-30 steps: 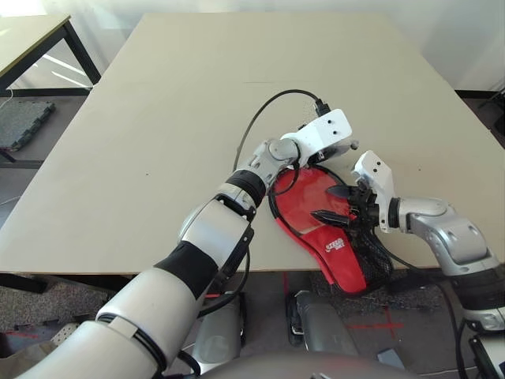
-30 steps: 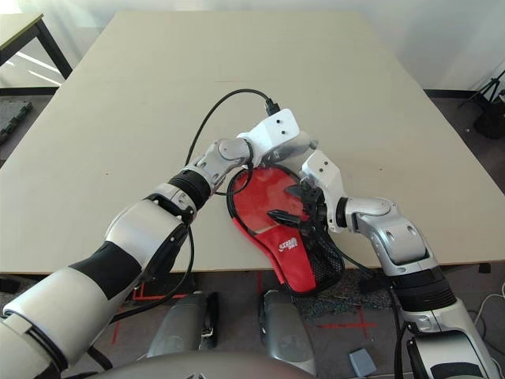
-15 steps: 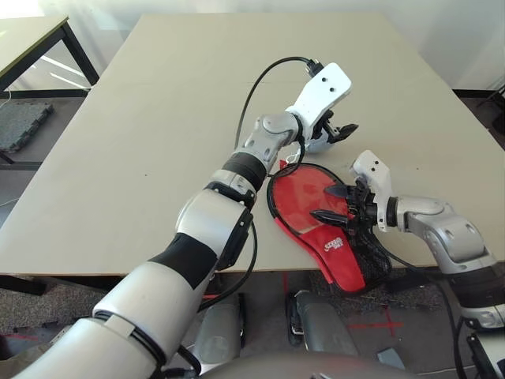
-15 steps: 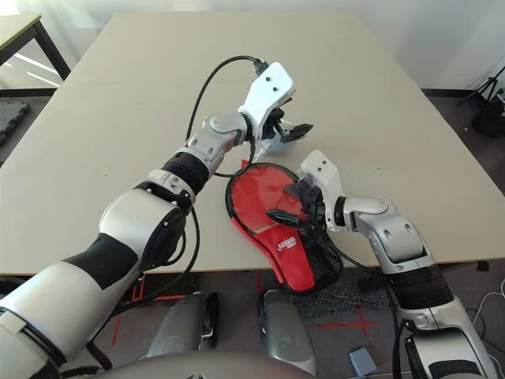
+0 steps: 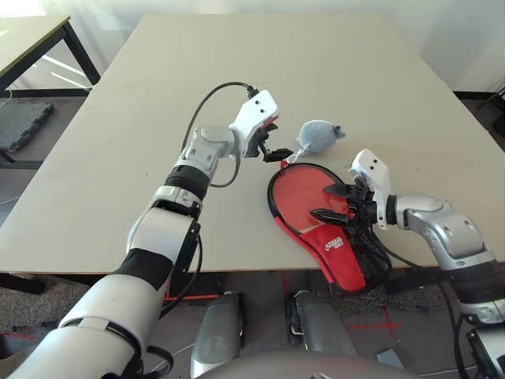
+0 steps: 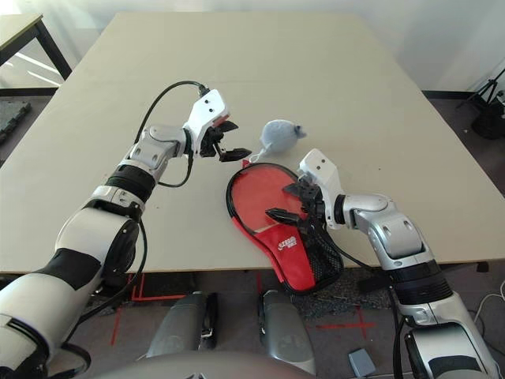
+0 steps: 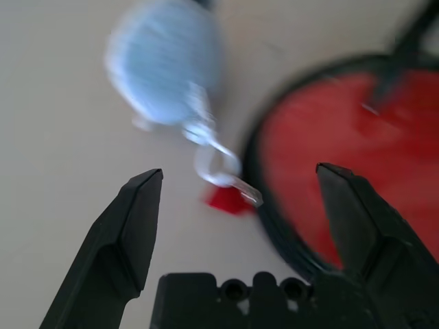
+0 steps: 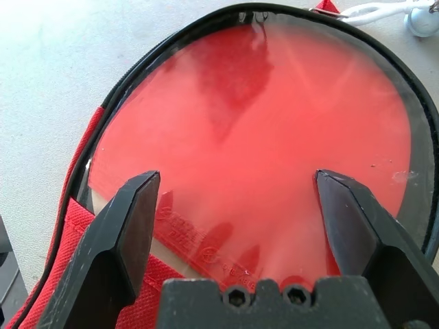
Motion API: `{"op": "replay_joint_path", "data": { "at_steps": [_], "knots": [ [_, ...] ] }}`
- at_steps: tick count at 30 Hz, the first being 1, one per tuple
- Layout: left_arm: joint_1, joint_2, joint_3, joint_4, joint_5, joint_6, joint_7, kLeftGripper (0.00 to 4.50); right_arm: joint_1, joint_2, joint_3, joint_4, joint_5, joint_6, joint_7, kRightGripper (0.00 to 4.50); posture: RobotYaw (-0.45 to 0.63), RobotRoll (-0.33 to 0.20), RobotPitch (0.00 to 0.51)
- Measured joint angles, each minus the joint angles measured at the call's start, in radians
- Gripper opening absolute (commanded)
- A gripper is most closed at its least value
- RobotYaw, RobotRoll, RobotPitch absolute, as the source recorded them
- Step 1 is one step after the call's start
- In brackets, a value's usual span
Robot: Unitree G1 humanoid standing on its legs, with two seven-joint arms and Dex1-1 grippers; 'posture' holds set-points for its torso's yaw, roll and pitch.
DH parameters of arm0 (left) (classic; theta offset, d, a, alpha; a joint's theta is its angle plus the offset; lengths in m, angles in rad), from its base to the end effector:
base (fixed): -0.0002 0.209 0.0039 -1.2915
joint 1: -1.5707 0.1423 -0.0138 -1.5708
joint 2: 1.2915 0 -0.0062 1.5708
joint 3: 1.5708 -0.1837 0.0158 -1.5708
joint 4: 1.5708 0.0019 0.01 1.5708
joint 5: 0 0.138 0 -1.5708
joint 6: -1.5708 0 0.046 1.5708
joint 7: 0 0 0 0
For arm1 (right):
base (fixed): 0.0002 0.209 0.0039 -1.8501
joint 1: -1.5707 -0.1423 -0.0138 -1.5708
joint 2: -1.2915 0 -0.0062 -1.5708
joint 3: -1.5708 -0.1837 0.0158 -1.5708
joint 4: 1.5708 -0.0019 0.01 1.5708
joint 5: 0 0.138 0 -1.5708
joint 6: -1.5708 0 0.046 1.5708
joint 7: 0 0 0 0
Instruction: Store the ping-pong paddle in its case and zip it.
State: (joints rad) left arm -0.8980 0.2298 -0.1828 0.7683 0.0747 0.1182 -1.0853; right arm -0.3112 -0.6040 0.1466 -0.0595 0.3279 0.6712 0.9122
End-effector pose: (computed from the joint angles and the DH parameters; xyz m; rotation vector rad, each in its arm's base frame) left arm 0.3502 0.1340 0.1403 0.4240 0.2533 -1.2114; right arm 0.2516 -0.2173 0.1111 -0.1529 0.5028 0.9861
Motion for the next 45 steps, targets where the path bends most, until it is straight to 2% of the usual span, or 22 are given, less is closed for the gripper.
{"op": "replay_joint_path", "data": {
  "at_steps": [8,10,19,25,28,34,45],
  "knots": [
    [0.172,0.053,-0.064,-0.279,-0.034,0.115,-0.084,4.48,-0.004,-0.004,0.001,0.013,-0.001,-0.009,0.006,4.5,0.11,0.0,0.099],
    [0.205,0.051,-0.087,-0.298,-0.035,0.134,-0.09,4.48,-0.007,-0.006,0.001,0.019,-0.001,-0.009,0.01,4.5,0.11,0.0,0.098],
    [0.22,0.046,-0.151,-0.327,-0.033,0.123,-0.065,4.48,-0.05,-0.005,-0.024,0.069,0.029,0.014,0.024,4.5,0.1,0.0,0.094],
    [0.222,0.043,-0.154,-0.326,-0.035,0.123,-0.056,4.48,-0.22,0.027,-0.192,0.211,0.071,0.01,-0.055,4.5,0.1,0.0,0.093],
    [0.222,0.035,-0.156,-0.326,-0.035,0.123,-0.053,4.48,-0.292,0.049,-0.233,0.262,0.074,-0.027,-0.083,4.5,0.11,0.0,0.094],
    [0.236,0.022,-0.161,-0.347,-0.037,0.137,-0.043,4.48,-0.378,0.081,-0.239,0.387,0.04,-0.122,-0.131,4.5,0.12,0.0,0.103],
    [0.271,0.017,-0.181,-0.424,-0.047,0.183,-0.035,4.48,-0.509,0.173,-0.235,0.773,-0.104,-0.397,-0.252,4.5,0.13,0.0,0.117]
  ]
}}
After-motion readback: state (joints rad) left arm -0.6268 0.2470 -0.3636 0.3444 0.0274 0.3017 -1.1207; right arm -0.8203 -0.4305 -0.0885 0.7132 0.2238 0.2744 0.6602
